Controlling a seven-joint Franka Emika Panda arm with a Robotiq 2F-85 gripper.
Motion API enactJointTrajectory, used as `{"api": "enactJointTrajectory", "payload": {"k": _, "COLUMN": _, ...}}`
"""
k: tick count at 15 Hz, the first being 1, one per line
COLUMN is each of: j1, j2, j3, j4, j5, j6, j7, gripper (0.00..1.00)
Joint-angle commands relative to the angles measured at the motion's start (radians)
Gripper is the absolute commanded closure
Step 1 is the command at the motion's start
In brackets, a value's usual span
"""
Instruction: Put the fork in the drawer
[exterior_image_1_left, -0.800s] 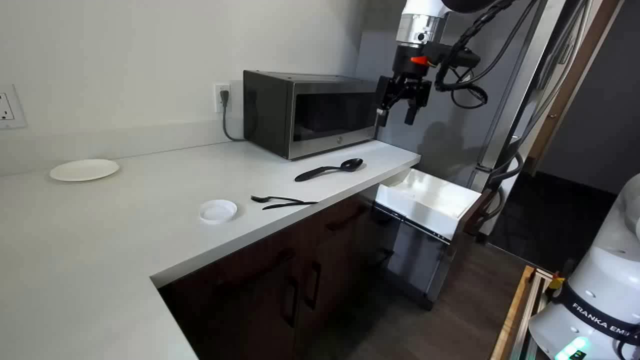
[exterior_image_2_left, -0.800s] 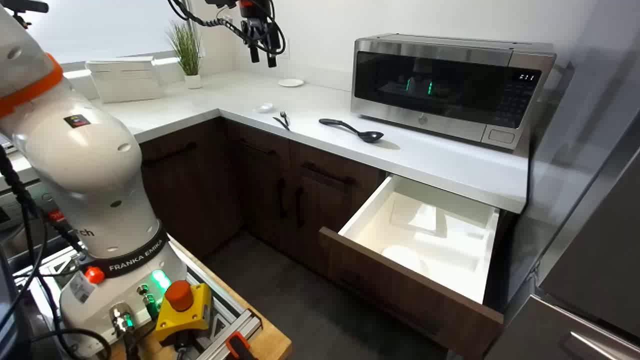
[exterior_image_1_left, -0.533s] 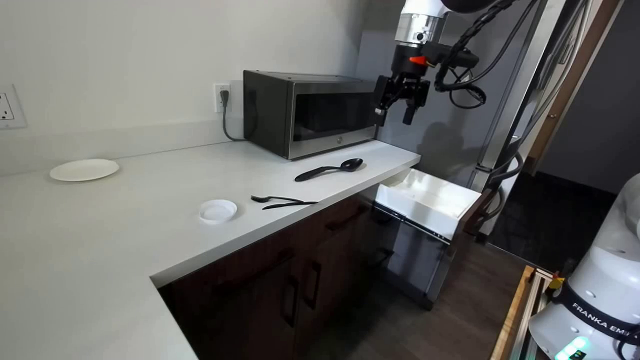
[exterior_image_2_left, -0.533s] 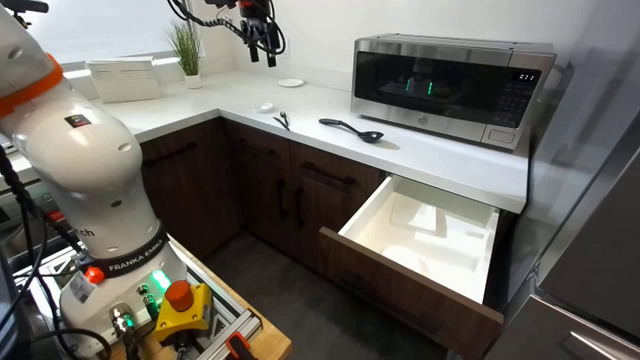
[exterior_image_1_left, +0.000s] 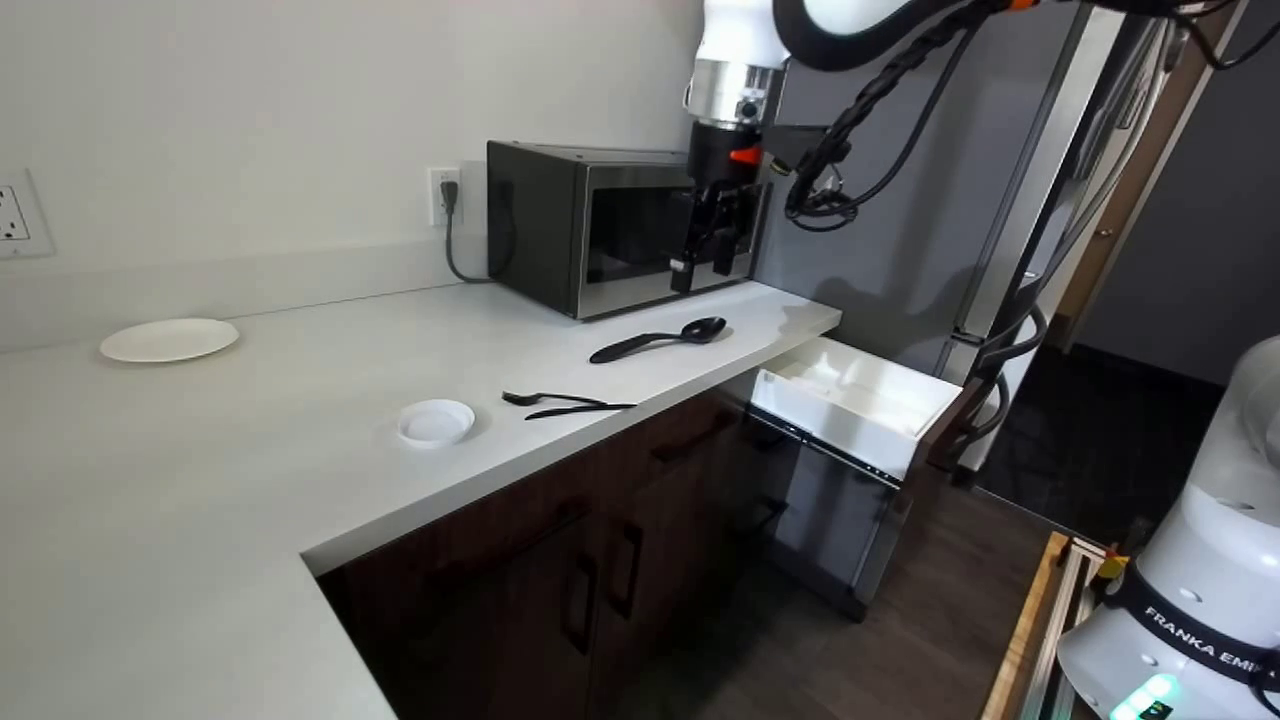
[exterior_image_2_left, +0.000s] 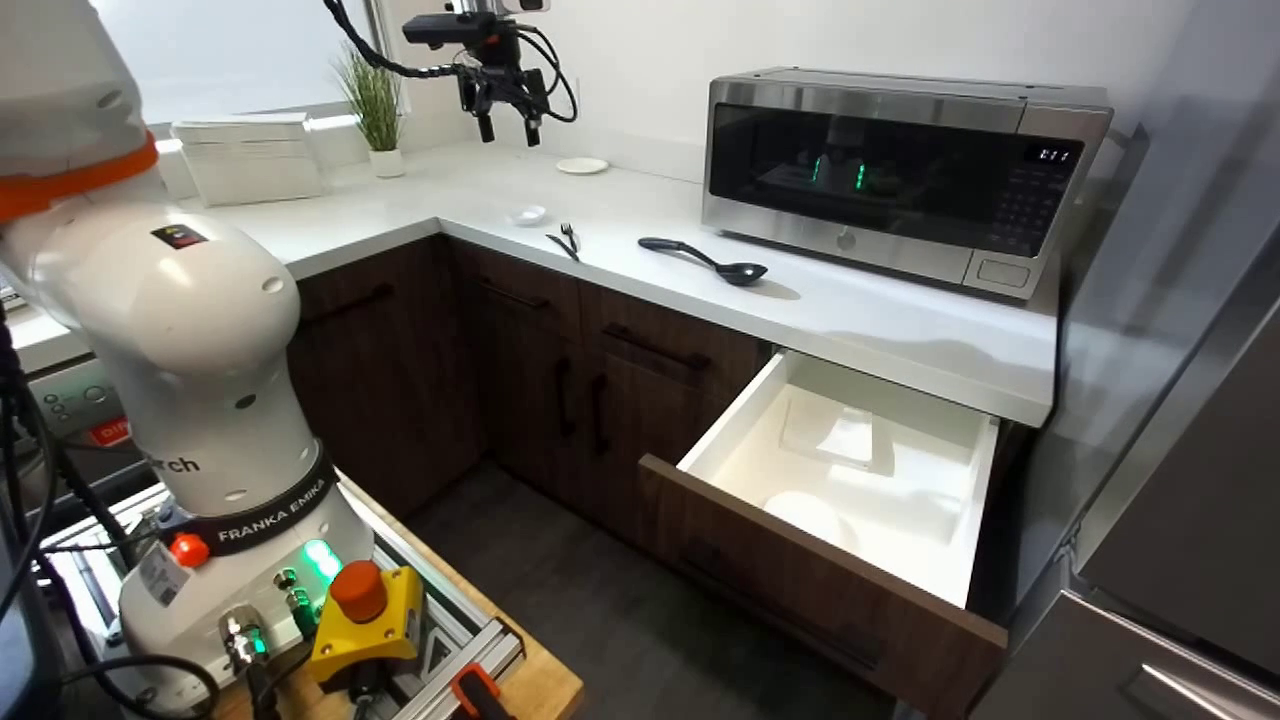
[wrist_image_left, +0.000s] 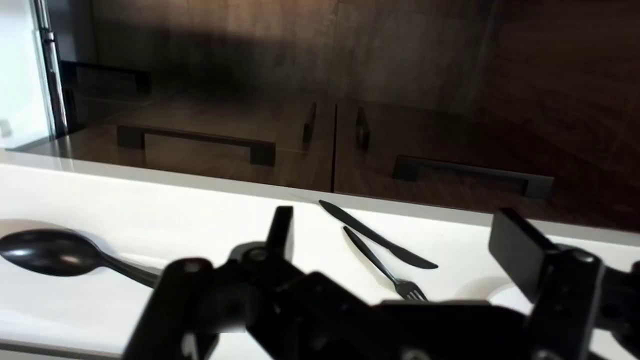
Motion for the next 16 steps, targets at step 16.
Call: {"api": "enactJointTrajectory", "payload": {"k": 16, "j1": 0.068, "j2": 0.521, "j3": -0.070, "j4": 0.457, "j5": -0.260, "j6": -0.215, "j7": -0.473, "gripper": 0.00}}
